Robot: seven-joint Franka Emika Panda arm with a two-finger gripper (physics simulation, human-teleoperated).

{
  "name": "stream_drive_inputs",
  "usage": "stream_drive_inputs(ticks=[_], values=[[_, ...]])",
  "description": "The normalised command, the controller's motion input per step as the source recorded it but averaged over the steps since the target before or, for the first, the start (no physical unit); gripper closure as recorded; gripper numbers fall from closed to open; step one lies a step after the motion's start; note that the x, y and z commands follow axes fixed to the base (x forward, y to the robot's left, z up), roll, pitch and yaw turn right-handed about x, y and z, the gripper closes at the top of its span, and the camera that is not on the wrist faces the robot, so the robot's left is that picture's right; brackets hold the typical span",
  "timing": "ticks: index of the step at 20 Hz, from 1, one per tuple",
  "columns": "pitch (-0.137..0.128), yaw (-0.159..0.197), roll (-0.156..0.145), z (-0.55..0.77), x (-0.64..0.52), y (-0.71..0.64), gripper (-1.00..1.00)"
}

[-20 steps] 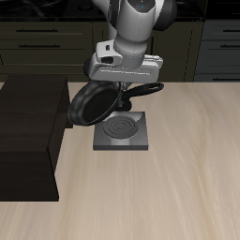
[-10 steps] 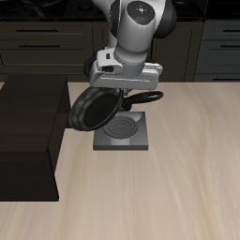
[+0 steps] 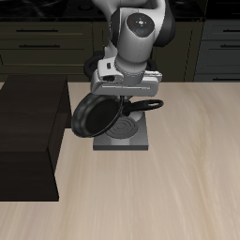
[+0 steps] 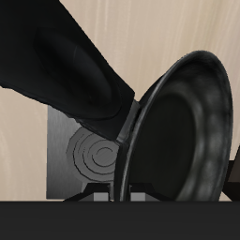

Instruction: Place the frypan on the flat stove and turn on the stove

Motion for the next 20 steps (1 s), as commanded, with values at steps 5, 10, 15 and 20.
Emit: stream_drive_inputs(ticks=[5,10,15,20], values=[[0.053,-0.006,-0.002,-0.35,0.0,0.0,1.0],[0.0,-0.022,-0.001,-0.17,-0.21,0.0,1.0],[-0.069,0.018,0.012,-0.1,-0.43,0.1,1.0],[-0.009,-0.003,-0.001,-0.07,-0.15,-0.03,1.0]])
